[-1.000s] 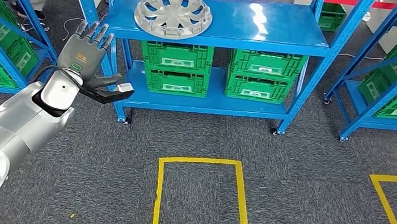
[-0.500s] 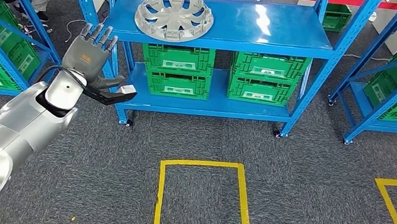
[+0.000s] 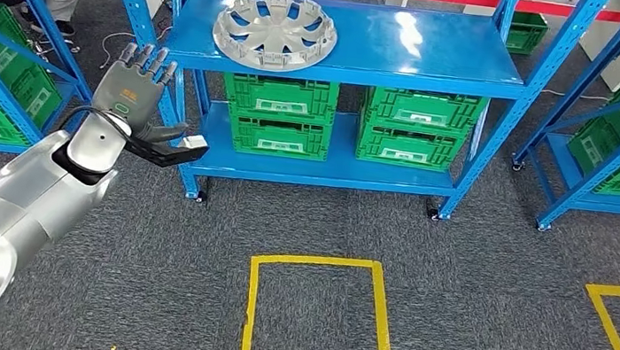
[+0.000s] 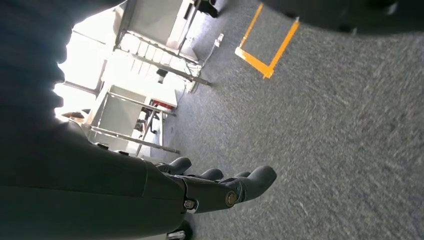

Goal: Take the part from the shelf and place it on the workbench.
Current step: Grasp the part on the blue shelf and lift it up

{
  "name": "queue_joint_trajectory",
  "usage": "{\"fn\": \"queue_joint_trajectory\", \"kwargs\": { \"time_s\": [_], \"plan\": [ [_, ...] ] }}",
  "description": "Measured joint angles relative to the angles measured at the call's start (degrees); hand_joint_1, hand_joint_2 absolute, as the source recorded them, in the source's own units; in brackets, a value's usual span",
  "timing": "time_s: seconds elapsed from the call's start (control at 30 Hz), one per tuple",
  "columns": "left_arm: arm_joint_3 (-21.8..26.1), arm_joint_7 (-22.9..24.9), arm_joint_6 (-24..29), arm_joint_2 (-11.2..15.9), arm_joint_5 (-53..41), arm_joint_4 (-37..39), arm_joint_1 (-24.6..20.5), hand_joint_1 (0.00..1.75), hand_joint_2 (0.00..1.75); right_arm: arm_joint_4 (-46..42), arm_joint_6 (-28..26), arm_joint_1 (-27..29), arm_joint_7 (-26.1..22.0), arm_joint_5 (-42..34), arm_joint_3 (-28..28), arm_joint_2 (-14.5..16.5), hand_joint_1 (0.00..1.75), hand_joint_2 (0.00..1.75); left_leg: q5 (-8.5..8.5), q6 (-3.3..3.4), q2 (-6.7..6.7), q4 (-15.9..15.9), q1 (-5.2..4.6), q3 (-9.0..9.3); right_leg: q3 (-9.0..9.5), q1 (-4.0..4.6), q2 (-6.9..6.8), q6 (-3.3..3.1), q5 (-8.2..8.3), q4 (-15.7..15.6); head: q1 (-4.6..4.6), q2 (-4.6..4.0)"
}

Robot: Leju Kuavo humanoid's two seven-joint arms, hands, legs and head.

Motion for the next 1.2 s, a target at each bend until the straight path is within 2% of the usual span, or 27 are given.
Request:
{"fn": "queue_joint_trajectory", "kwargs": {
  "time_s": [0.03, 0.07, 0.13, 0.17, 0.2, 0.23, 0.27, 0.3, 0.33, 0.37, 0.4, 0.43, 0.53, 0.57, 0.67, 0.73, 0.83, 0.93, 1.2],
  "plan": [
    [0.5, 0.6, -0.1, 0.0, 2.7, 0.0, 0.0, 0.00, 0.00, 0.0, 0.0, 0.0, 0.1, 0.0, 0.0, 0.0, 0.00, 1.75, 0.02, 0.36, 0.01, -0.2, 0.10, 0.18, -0.38, -0.06, -0.04, 0.27, -0.61, 0.9, 0.02, 0.00],
    [1.5, 1.1, -0.3, -0.1, 6.1, -0.1, 0.0, 0.00, 0.00, 0.0, 0.0, -0.1, 0.3, 0.1, 0.0, 0.0, 0.00, 1.75, 0.04, 0.66, 0.02, -0.4, 0.22, 0.37, -1.43, -0.10, -0.06, 0.51, -1.78, 3.1, 0.05, 0.00],
    [4.5, 1.5, -1.2, -0.2, 12.2, -0.1, 0.0, 0.00, 0.00, 0.0, 0.0, -0.2, 0.6, 0.3, 0.0, 0.1, 0.00, 1.75, -0.13, 1.06, 0.03, -0.4, 0.19, 0.45, -5.29, -0.13, -0.07, 0.81, -4.84, 10.4, 0.10, 0.00],
    [6.1, 1.5, -1.8, -0.2, 14.3, -0.1, 0.0, 0.00, 0.00, 0.0, 0.0, -0.2, 0.8, 0.4, 0.0, 0.1, 0.00, 1.75, -0.23, 1.16, 0.02, -0.3, 0.16, 0.46, -7.38, -0.14, -0.07, 0.90, -5.86, 13.9, 0.10, 0.00],
    [7.5, 1.5, -2.3, -0.2, 15.8, -0.1, 0.1, 0.00, 0.00, 0.0, 0.0, -0.2, 1.0, 0.6, 0.0, 0.1, 0.00, 1.75, -0.37, 1.21, 0.00, -0.2, 0.13, 0.49, -8.76, -0.13, -0.07, 0.93, -5.84, 15.8, 0.10, 0.00],
    [8.8, 1.4, -2.7, -0.3, 16.9, -0.1, 0.1, 0.00, 0.00, 0.0, 0.0, -0.2, 1.1, 0.7, 0.0, 0.1, 0.00, 1.75, -0.53, 1.21, -0.03, -0.1, 0.12, 0.56, -9.10, -0.14, -0.08, 0.90, -4.70, 15.6, 0.10, 0.00],
    [10.0, 1.3, -3.1, -0.3, 17.5, -0.1, 0.1, 0.00, 0.00, 0.0, 0.0, -0.2, 1.1, 0.7, 0.0, 0.1, 0.00, 1.75, -0.74, 1.14, -0.07, 0.0, 0.13, 0.70, -8.31, -0.15, -0.08, 0.80, -2.64, 13.1, 0.10, 0.00],
    [11.1, 1.2, -3.4, -0.3, 17.9, -0.2, 0.1, 0.00, 0.00, 0.0, 0.0, -0.2, 1.2, 0.8, 0.0, 0.1, 0.00, 1.75, -0.98, 1.00, -0.11, 0.1, 0.13, 0.89, -6.73, -0.15, -0.12, 0.63, -0.28, 9.1, 0.10, 0.00],
    [12.0, 1.1, -3.8, -0.3, 18.0, -0.3, 0.0, 0.00, 0.00, 0.0, 0.0, -0.3, 1.1, 0.9, 0.0, 0.1, 0.00, 1.75, -1.23, 0.78, -0.15, 0.3, 0.01, 1.02, -5.03, -0.05, -0.15, 0.43, 1.31, 5.3, 0.10, 0.00],
    [12.7, 0.9, -4.3, -0.3, 18.0, -0.3, 0.0, 0.00, 0.00, 0.0, 0.0, -0.4, 1.1, 1.0, 0.0, 0.1, 0.00, 1.75, -1.42, 0.52, -0.22, 0.3, -0.10, 1.08, -3.69, 0.04, -0.15, 0.19, 2.21, 2.5, 0.09, 0.00],
    [13.2, 0.6, -4.8, -0.3, 18.0, -0.4, -0.1, 0.00, 0.00, 0.0, 0.0, -0.5, 1.1, 1.0, 0.0, 0.1, 0.00, 1.75, -1.53, 0.27, -0.27, 0.4, -0.22, 1.11, -2.92, 0.11, -0.15, -0.03, 2.42, 0.9, 0.06, 0.00],
    [13.6, 0.4, -5.4, -0.3, 18.0, -0.4, -0.2, 0.00, 0.00, 0.0, 0.0, -0.6, 1.1, 1.1, 0.0, 0.1, 0.00, 1.75, -1.60, 0.29, -0.30, 0.4, -0.37, 1.10, -2.65, 0.15, -0.11, -0.16, 2.21, 0.5, 0.04, 0.00],
    [14.4, -0.1, -6.8, -0.3, 18.6, -0.4, -0.2, 0.00, 0.00, 0.0, 0.0, -0.6, 1.3, 1.5, 0.0, 0.2, 0.00, 1.75, -1.55, 0.81, -0.25, 0.1, -0.41, 1.31, -2.54, 0.12, 0.02, -0.36, 2.33, 0.2, 0.03, 0.00],
    [14.8, -0.2, -7.2, -0.3, 19.4, -0.4, -0.2, 0.00, 0.00, 0.0, 0.0, -0.7, 1.3, 1.6, 0.0, 0.2, 0.00, 1.75, -1.49, 0.78, -0.20, 0.0, -0.40, 1.41, -2.54, 0.17, 0.08, -0.48, 2.32, 0.2, 0.03, 0.00],
    [17.4, -0.6, -9.2, -0.4, 24.4, -0.4, -0.2, 0.00, 0.00, 0.0, 0.0, -0.8, 1.5, 2.0, 0.0, 0.3, 0.00, 1.75, -1.39, 0.59, -0.03, -0.4, -0.38, 1.70, -2.53, 0.22, 0.24, -0.81, 2.27, 0.2, 0.04, 0.00],
    [20.4, -0.8, -12.1, -0.6, 28.7, -0.4, -0.2, 0.00, 0.00, 0.0, 0.0, -0.9, 1.8, 2.1, 0.0, 0.3, 0.00, 1.75, -1.32, 0.17, -0.01, -0.6, -0.37, 1.80, -2.52, 0.23, 0.24, -0.94, 2.24, 0.2, 0.04, 0.00],
    [24.8, -1.6, -16.3, -1.0, 32.7, -0.5, -0.2, 0.00, 0.00, 0.0, 0.0, -0.9, 2.1, 2.4, 0.0, 0.3, 0.00, 1.75, -1.24, -0.44, -0.01, -0.8, -0.32, 1.83, -2.53, 0.26, 0.21, -1.06, 2.24, 0.2, 0.04, 0.00],
    [27.8, -2.7, -17.8, -1.3, 33.1, -0.7, -0.2, 0.00, 0.00, 0.0, 0.0, -1.0, 1.9, 2.7, 0.0, 0.3, 0.00, 1.75, -1.20, -0.54, -0.02, -0.8, -0.31, 1.83, -2.50, 0.26, 0.19, -1.08, 2.25, 0.2, 0.04, 0.00],
    [29.0, -3.8, -18.1, -1.6, 30.6, -0.8, -0.2, 0.00, 0.00, 0.0, 0.0, -1.0, 1.7, 3.2, 0.0, 0.4, 0.00, 1.75, -1.19, -0.55, -0.03, -0.8, -0.40, 1.83, -2.40, 0.17, 0.16, -1.03, 2.33, 0.1, 0.04, 0.00]
  ]
}}
